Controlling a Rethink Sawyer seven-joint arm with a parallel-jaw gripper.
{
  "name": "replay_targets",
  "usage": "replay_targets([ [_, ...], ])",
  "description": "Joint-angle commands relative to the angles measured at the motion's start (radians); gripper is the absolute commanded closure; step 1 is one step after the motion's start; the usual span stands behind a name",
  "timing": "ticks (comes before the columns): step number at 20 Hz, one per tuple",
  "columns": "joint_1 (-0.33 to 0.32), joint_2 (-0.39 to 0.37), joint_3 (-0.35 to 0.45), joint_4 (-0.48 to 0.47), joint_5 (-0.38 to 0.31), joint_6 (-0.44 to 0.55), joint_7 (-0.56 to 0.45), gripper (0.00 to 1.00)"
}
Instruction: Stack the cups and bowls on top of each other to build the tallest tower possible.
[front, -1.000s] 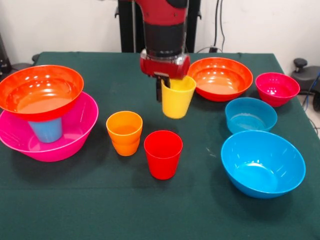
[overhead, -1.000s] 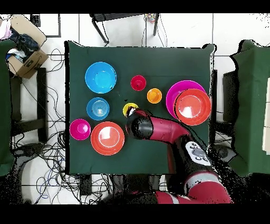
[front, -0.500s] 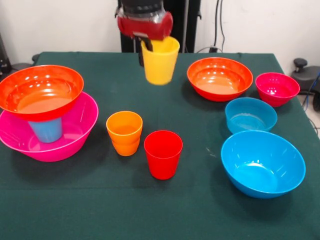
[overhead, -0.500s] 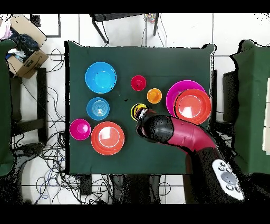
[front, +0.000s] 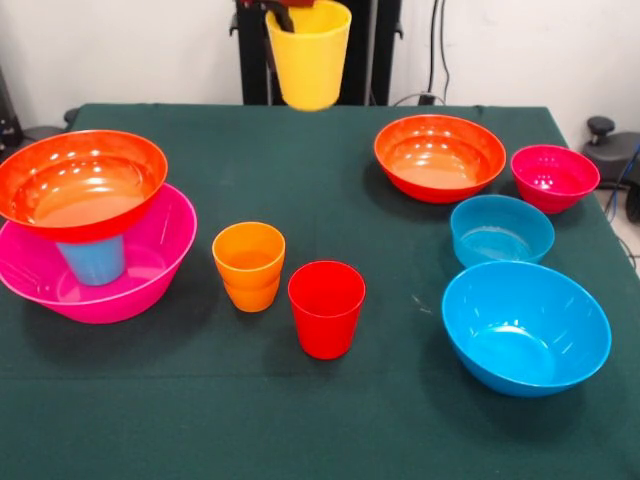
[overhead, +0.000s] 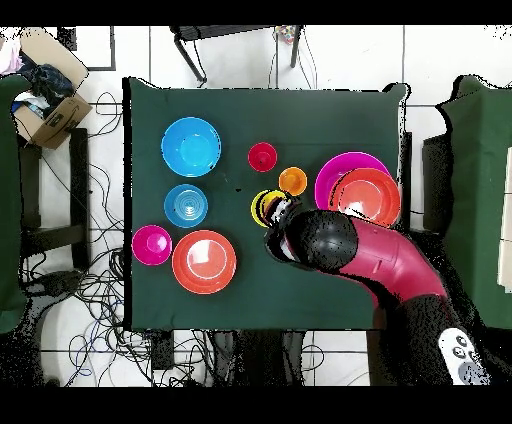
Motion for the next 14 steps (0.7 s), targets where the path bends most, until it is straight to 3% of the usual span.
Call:
replay_targets([
  [1, -0.063, -0.064, 0.112, 0.015, -0.015, 0.149, -0.194, 1.00],
  [4, -0.141, -0.070, 0.121, -0.028, -0.067, 0.199, -0.283, 1.00],
  [7, -0.203, -0.016, 0.151, -0.083, -0.123, 0.211, -0.340, 1.00],
  [14, -0.313, 0.056, 0.220, -0.170, -0.211, 0.263, -0.402, 1.00],
])
